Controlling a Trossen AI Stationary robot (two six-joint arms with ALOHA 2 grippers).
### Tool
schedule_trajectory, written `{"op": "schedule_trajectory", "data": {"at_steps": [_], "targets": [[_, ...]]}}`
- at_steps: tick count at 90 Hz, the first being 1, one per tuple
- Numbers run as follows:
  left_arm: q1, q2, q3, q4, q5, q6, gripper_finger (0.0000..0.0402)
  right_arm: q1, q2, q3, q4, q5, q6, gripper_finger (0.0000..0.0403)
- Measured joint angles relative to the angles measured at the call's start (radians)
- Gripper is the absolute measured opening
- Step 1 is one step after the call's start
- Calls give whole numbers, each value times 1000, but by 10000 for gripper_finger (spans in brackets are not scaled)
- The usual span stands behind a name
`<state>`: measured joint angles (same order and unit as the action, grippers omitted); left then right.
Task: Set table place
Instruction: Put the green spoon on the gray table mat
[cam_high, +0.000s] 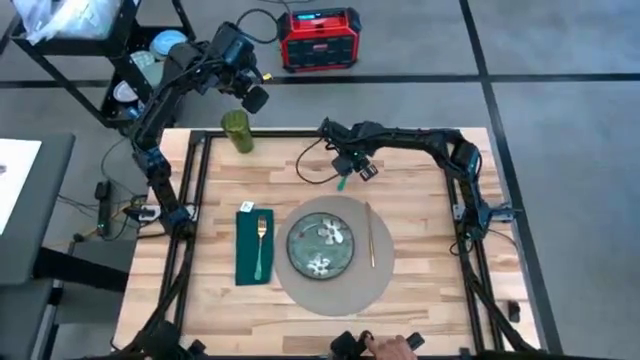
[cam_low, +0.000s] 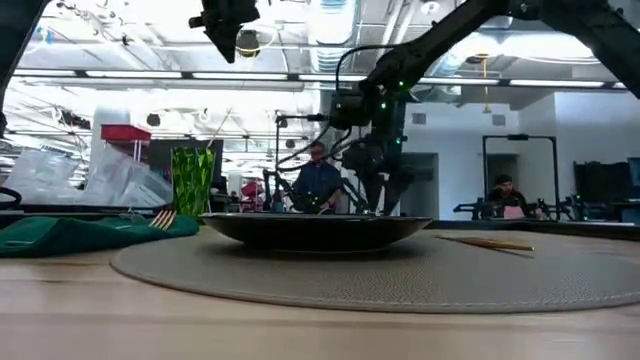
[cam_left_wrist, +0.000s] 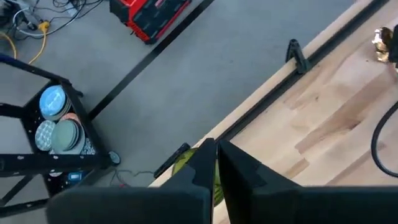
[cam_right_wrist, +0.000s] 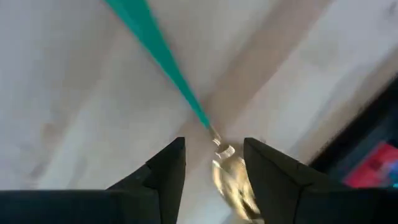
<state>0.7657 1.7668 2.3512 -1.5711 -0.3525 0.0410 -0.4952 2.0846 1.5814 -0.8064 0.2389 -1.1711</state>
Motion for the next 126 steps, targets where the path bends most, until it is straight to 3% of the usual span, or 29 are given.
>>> {"op": "schedule_trajectory", "data": {"at_steps": [28, 58, 95, 111, 126], "targets": [[15, 0, 0, 3, 1, 1, 1, -72, -1, 0, 4, -92, -13, 150], [15, 0, 0, 16, 1, 0, 1, -32, 22, 3, -14, -117, 39, 149], [28, 0, 0, 18, 2, 0, 1, -9, 63, 1, -14, -53, 38, 149], [28, 0, 0, 17, 2, 11, 1, -1, 41, 50, -47, 85, 57, 149], [28, 0, 0, 16, 1, 10, 1, -8, 26, 90, -31, 8, 50, 149]]}}
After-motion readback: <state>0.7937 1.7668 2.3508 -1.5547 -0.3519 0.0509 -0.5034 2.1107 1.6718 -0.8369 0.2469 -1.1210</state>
